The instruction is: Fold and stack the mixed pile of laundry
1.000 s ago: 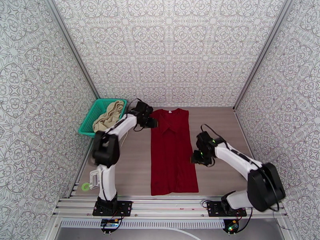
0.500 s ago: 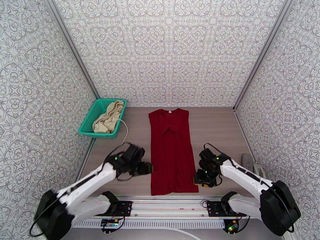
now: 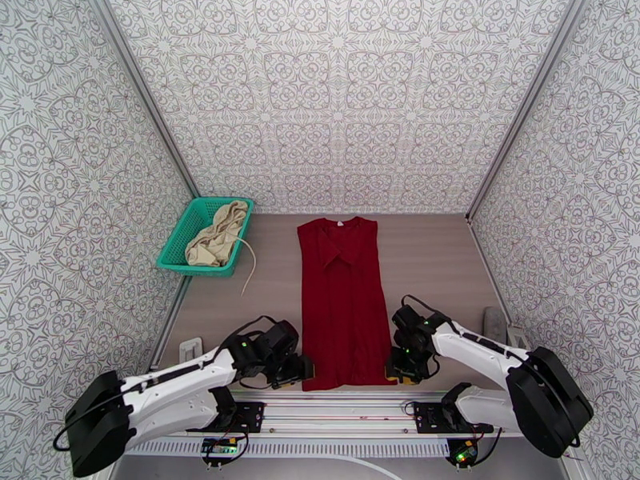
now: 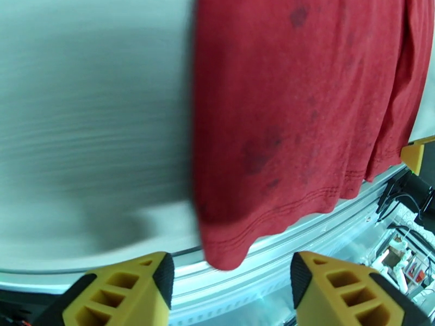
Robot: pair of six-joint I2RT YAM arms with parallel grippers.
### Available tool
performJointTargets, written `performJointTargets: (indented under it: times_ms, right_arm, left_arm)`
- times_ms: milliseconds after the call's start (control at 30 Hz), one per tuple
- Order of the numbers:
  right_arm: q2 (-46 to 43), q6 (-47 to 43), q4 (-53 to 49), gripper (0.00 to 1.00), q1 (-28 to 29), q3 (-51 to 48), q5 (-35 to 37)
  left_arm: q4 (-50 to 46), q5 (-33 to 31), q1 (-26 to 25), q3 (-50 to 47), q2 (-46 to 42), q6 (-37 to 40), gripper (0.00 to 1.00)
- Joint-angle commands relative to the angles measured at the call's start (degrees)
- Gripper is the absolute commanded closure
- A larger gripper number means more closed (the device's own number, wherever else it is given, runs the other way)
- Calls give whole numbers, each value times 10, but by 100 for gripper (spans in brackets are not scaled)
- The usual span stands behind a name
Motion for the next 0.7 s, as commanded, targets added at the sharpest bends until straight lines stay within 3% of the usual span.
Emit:
performJointTargets:
  times_ms: [0,400,600,667]
  right_arm:
    - [8,12,35,63,8,-20,-8]
    - [4,29,59,69,9,-33,-24]
    - [2,41,77,74,10,-38,-34]
    - [2,46,82,79,11,-38,-35]
  left_arm:
    - [33,12,-23,-6,25,-24,42]
    - [23,-24,-41,-1,51,-38,53]
    - [55,-27,-42,8,75,-42,67]
    - [46,-31,-42,15,76,-39,77]
